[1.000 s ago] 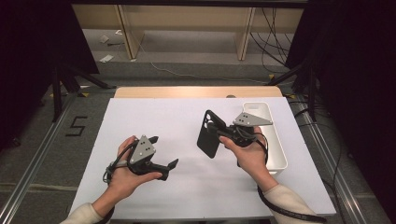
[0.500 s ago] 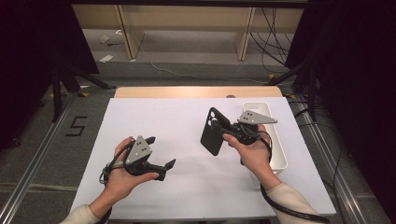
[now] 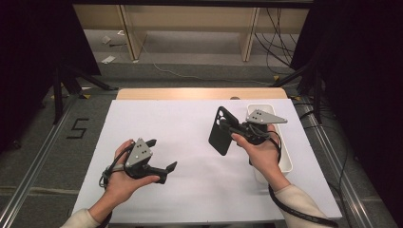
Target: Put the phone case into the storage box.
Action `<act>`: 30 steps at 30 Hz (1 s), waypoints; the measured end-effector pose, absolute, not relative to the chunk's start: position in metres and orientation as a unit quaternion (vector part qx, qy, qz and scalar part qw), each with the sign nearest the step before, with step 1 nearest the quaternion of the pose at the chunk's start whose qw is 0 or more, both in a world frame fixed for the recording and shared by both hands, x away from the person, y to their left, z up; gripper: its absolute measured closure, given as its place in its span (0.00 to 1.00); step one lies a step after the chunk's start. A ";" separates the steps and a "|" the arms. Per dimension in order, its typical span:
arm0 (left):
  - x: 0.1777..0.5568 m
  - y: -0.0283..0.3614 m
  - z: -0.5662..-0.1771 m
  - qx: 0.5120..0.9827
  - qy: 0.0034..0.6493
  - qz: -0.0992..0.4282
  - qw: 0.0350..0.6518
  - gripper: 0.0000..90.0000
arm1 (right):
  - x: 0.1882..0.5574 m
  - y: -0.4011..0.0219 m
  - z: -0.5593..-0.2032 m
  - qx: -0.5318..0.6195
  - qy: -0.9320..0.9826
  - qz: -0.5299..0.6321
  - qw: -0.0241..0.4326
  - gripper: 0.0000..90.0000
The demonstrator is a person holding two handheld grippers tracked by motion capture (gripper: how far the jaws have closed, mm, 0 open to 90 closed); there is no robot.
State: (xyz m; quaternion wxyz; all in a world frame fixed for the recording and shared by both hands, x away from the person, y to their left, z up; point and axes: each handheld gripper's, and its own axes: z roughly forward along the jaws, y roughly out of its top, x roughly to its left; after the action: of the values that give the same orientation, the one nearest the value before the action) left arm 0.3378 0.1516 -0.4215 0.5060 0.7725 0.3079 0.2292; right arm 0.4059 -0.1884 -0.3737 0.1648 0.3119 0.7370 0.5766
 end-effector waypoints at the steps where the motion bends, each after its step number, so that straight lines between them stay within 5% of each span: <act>1: 0.338 0.151 -0.421 0.772 0.308 0.229 0.507 0.00 | 0.406 -0.189 -0.373 0.312 0.737 0.576 0.166 0.95; 30: 0.340 0.146 -0.423 0.776 0.300 0.219 0.509 0.01 | 0.408 -0.191 -0.367 0.253 0.775 0.567 0.116 0.95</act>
State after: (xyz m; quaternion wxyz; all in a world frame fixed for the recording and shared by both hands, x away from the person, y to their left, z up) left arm 0.3397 0.1460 -0.4230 0.5094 0.7763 0.2996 0.2192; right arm 0.4079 -0.1915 -0.3672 0.1158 0.2531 0.7749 0.5675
